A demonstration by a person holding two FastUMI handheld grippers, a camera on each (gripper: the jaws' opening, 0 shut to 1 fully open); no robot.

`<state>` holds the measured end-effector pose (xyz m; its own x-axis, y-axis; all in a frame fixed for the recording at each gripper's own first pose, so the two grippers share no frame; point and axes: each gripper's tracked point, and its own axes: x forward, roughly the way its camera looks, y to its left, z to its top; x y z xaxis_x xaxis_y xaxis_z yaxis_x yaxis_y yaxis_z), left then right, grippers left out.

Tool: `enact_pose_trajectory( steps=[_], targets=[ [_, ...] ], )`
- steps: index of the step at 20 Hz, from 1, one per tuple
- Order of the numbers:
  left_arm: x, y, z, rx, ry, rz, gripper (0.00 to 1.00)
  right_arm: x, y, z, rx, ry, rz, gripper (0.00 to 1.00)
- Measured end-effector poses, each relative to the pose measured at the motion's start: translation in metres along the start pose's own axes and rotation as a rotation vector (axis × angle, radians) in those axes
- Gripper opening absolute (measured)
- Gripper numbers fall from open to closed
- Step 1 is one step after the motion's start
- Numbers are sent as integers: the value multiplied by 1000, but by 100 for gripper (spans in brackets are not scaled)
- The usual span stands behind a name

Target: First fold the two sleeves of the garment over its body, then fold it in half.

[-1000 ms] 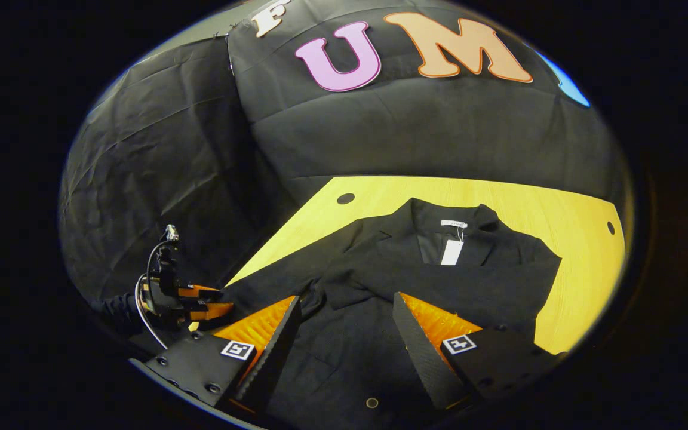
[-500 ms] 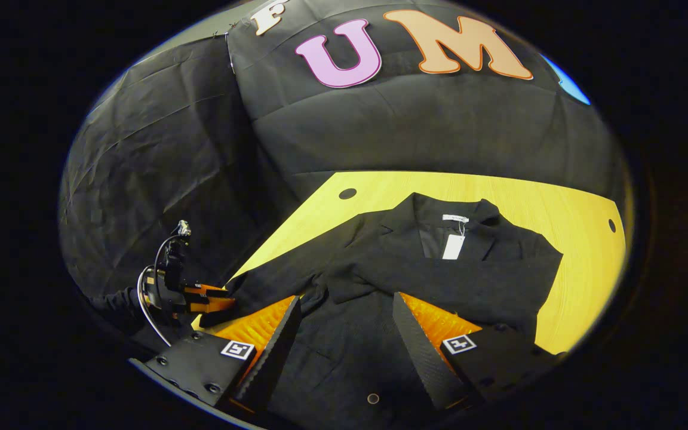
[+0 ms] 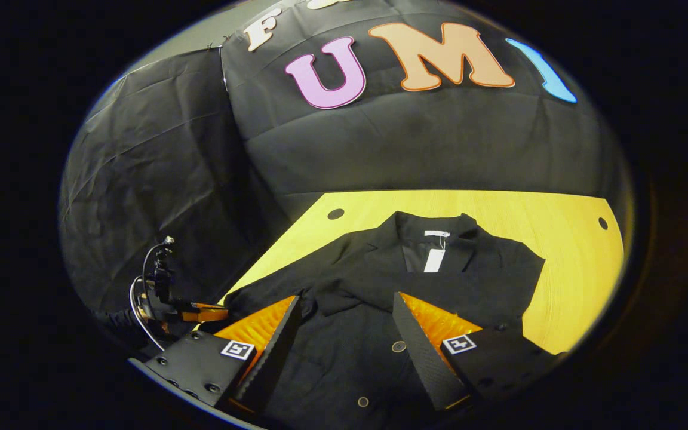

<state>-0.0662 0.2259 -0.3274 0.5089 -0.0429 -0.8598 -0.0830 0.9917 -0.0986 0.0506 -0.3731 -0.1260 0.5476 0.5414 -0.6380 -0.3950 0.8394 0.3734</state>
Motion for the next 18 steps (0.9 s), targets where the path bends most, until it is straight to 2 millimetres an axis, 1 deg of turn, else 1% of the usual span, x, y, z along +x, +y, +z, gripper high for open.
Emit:
enact_pose_trajectory(
  steps=[3,5,7,10,11,12,13,14,18],
  targets=[
    [-10,-19,21,-58,-39,-55,0,-5,-1,-3,2,-1,9,98],
    [-21,-28,40,-69,-83,-78,0,-8,0,-5,-1,-4,17,98],
    [-32,-42,61,-57,-112,-103,0,-13,-3,-4,1,-16,22,98],
    [-45,-72,93,-15,-160,-142,0,-22,-7,-3,18,-38,25,98],
    [-48,-81,101,1,-167,-153,0,-26,-9,-1,23,-46,23,93],
    [-50,-91,109,18,-178,-163,0,-32,-12,-1,30,-57,21,98],
    [-53,-101,117,37,-192,-176,0,-35,-15,-1,36,-66,19,100],
    [-55,-111,124,56,-195,-183,0,-40,-19,-1,44,-75,16,98],
    [-58,-153,147,101,-219,-225,0,-61,-37,-3,71,-106,-1,98]
  ],
)
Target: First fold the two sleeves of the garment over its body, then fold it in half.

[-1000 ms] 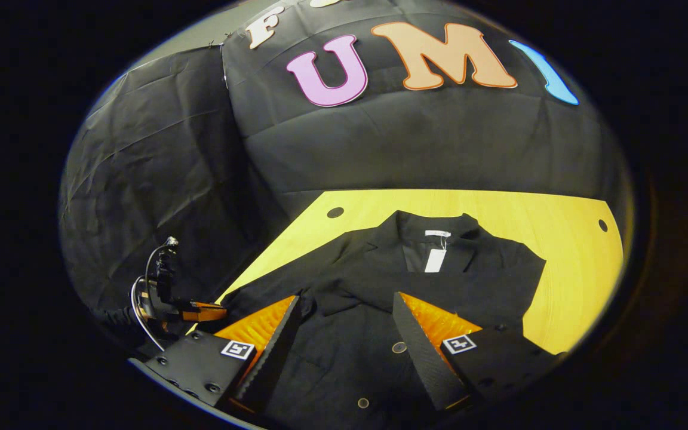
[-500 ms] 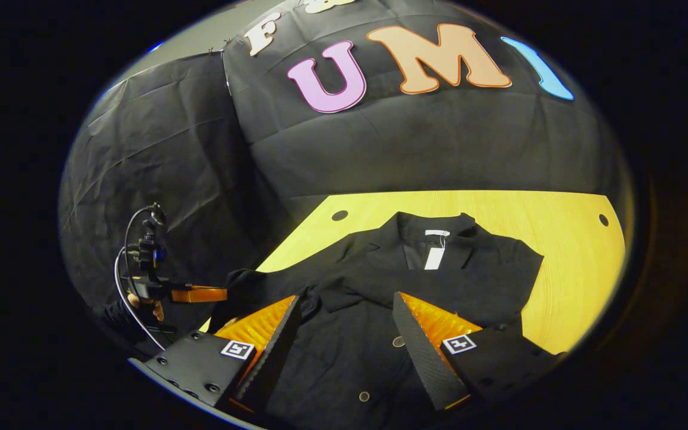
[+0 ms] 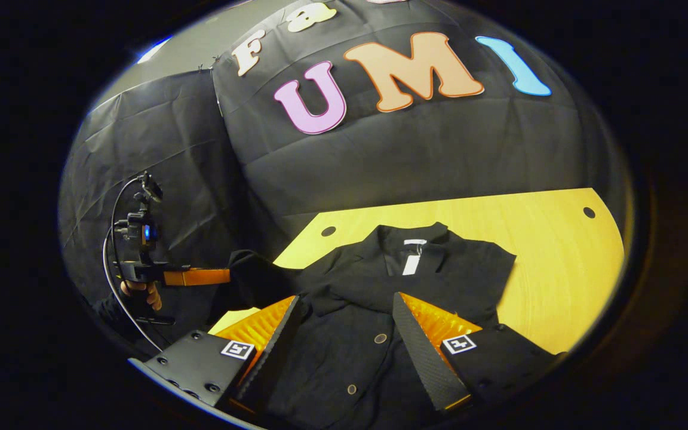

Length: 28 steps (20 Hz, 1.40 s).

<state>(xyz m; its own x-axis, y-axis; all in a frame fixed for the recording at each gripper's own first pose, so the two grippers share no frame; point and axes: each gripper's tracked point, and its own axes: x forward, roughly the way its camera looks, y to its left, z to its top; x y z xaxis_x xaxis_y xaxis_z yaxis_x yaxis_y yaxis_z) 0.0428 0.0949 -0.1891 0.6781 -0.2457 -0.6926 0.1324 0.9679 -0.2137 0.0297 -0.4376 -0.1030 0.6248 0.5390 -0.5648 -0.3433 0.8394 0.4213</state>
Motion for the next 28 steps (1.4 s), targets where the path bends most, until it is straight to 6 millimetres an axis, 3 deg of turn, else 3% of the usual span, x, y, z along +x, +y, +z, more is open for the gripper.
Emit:
enact_pose_trajectory(
  steps=[8,16,20,25,27,28],
  targets=[
    [48,-80,39,70,-6,-74,0,-44,-51,-9,62,-43,-56,98],
    [114,-155,32,135,90,-135,0,-90,-111,-33,134,-52,-140,98],
    [147,-181,19,138,143,-144,0,-108,-137,-43,189,-57,-169,98],
    [185,-203,8,160,196,-100,0,-116,-162,-55,228,-37,-194,98],
    [202,-209,21,176,153,-40,0,-115,-171,-59,235,-24,-199,98],
    [205,-223,31,168,118,-56,0,-115,-174,-60,241,-20,-203,98]
  ],
)
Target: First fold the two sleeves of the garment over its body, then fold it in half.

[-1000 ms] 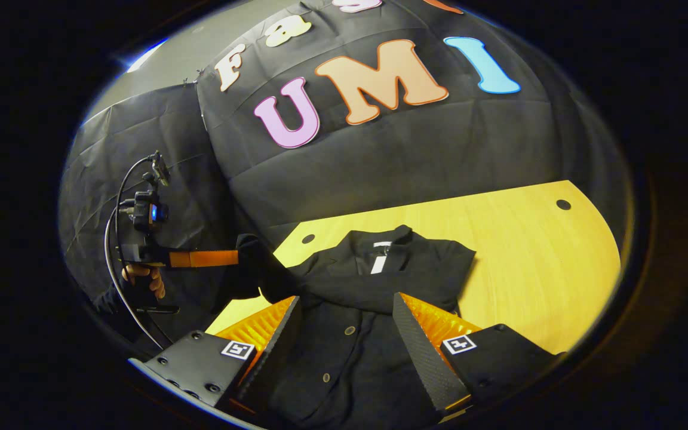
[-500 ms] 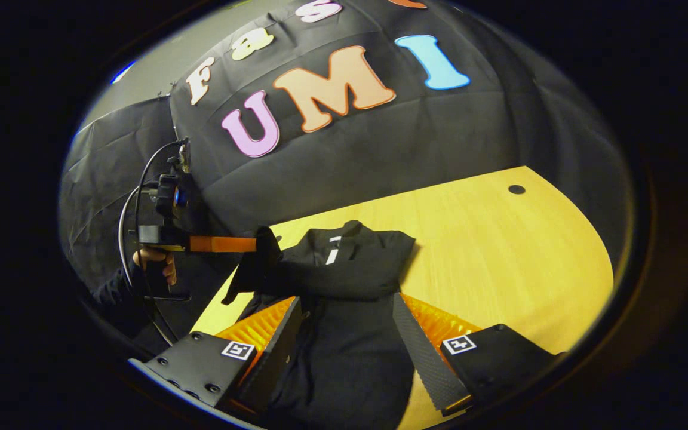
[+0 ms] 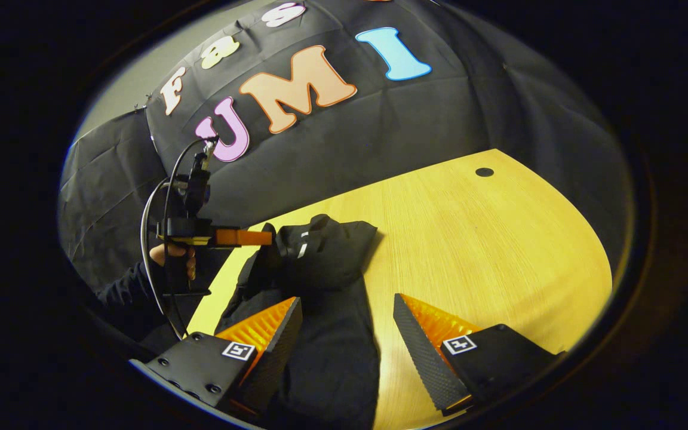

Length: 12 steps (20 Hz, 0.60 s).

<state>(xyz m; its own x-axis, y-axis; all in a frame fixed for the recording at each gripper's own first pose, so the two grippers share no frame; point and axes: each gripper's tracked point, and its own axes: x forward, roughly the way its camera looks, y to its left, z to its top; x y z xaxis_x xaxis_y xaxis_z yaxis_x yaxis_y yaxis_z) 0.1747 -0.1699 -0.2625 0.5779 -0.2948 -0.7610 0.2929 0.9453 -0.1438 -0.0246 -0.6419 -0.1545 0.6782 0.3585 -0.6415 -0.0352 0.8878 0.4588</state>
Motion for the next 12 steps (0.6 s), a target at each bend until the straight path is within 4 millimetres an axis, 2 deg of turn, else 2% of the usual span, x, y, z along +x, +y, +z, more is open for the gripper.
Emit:
enact_pose_trajectory(
  steps=[1,3,4,7,12],
  targets=[
    [3,-14,14,-13,-41,-32,0,0,-4,0,4,-1,-1,98],
    [-1,-35,27,-32,-111,-90,36,0,-9,2,10,-2,0,98],
    [-2,-35,34,-30,-149,-82,53,0,-11,2,9,0,1,98],
    [-7,-28,48,-39,-219,-66,96,5,-12,6,4,7,15,98],
    [-23,-4,44,-66,-223,-19,93,22,-2,7,-18,36,67,98]
  ],
)
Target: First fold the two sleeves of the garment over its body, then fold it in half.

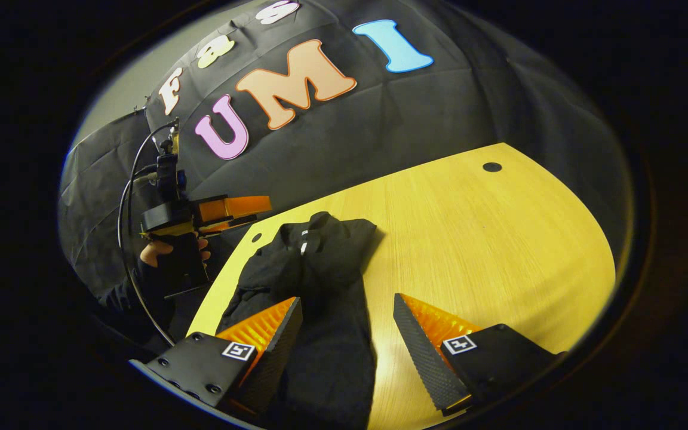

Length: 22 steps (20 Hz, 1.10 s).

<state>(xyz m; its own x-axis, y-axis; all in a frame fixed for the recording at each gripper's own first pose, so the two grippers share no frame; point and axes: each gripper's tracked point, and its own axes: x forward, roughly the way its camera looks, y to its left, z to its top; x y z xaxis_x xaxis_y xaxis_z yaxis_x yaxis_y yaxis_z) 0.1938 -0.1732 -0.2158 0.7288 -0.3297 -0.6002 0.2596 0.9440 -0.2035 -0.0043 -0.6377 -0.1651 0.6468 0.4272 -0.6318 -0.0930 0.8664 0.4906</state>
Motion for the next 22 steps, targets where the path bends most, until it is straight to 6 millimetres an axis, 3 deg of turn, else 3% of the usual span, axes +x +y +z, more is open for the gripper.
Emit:
enact_pose_trajectory(
  steps=[4,9,13,15,19,22],
  targets=[
    [-39,36,-2,-29,-28,86,94,12,5,-4,-46,42,45,98],
    [-109,90,-19,-42,-72,223,94,13,19,-3,-68,54,68,98],
    [-166,117,-62,-40,-47,275,93,10,24,-26,-135,41,-7,98],
    [-191,126,-84,-27,-29,290,94,0,36,-42,-157,45,-16,98],
    [-226,135,-132,-62,16,301,94,-8,59,-80,-204,88,-34,98],
    [-247,139,-164,-73,44,311,94,-12,65,-108,-233,117,-49,98]
  ],
)
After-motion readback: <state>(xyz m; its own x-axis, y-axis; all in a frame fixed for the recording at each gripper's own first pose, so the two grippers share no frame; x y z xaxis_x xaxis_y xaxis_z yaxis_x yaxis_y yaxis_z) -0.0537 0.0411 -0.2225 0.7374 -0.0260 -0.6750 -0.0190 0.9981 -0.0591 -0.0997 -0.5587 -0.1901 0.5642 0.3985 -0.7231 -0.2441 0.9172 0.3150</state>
